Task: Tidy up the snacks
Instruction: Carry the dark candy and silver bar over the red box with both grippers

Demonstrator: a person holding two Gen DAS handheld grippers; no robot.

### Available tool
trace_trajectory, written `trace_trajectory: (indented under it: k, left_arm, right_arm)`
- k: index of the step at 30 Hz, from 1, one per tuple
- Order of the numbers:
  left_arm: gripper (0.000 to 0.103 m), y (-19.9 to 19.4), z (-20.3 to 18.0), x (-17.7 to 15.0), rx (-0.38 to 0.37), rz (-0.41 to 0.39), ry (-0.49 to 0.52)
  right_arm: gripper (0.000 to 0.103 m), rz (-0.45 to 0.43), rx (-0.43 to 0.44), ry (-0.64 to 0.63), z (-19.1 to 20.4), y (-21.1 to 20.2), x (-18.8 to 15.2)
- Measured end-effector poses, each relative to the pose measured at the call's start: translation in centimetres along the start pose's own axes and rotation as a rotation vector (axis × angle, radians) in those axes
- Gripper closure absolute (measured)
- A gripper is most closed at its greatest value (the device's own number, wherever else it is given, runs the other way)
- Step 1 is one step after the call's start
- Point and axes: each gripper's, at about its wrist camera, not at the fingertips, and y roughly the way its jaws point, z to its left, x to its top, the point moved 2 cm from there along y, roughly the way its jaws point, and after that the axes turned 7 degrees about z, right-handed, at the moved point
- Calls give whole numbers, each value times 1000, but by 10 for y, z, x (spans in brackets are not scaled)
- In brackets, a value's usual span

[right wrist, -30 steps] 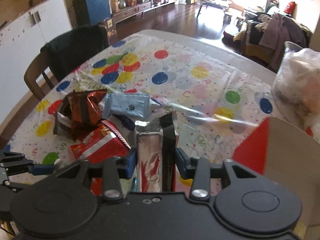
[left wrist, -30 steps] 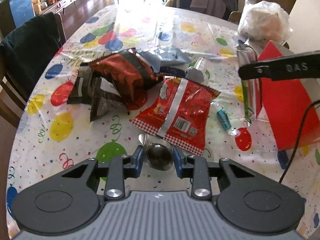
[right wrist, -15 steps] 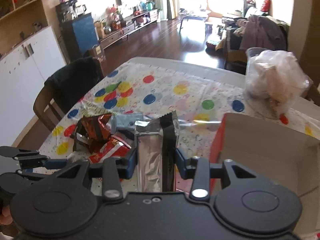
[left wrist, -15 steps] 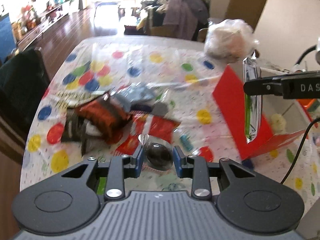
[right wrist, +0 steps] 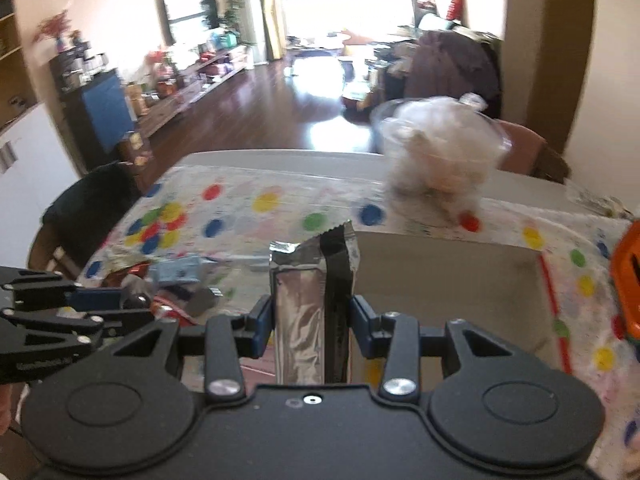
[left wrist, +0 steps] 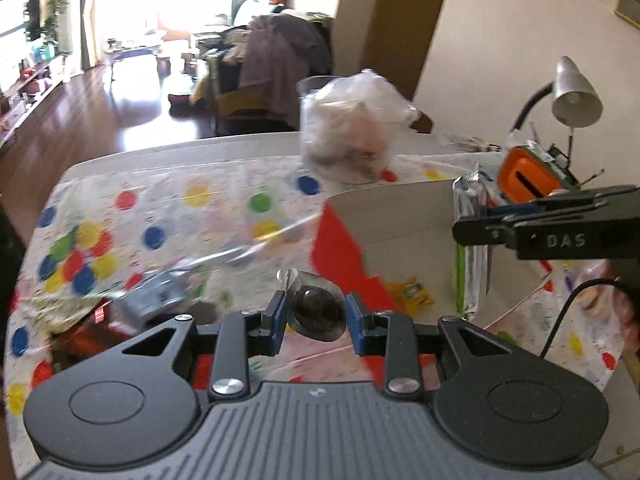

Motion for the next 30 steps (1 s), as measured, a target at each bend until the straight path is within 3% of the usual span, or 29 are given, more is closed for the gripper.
trace_trajectory:
  k: [8,18,30]
  left_arm:
    - [72,34,-48,31,-39,42,34]
    - [72,87,-94,63,-65,134,12]
    - [72,171,-111,77,-3,314,-15]
  right_arm:
    - [63,53,-38,83,-70,11,-7]
    - [63,145,-55,84,-136,38,-9]
    - [63,288,-65,-24,-159,95,-4]
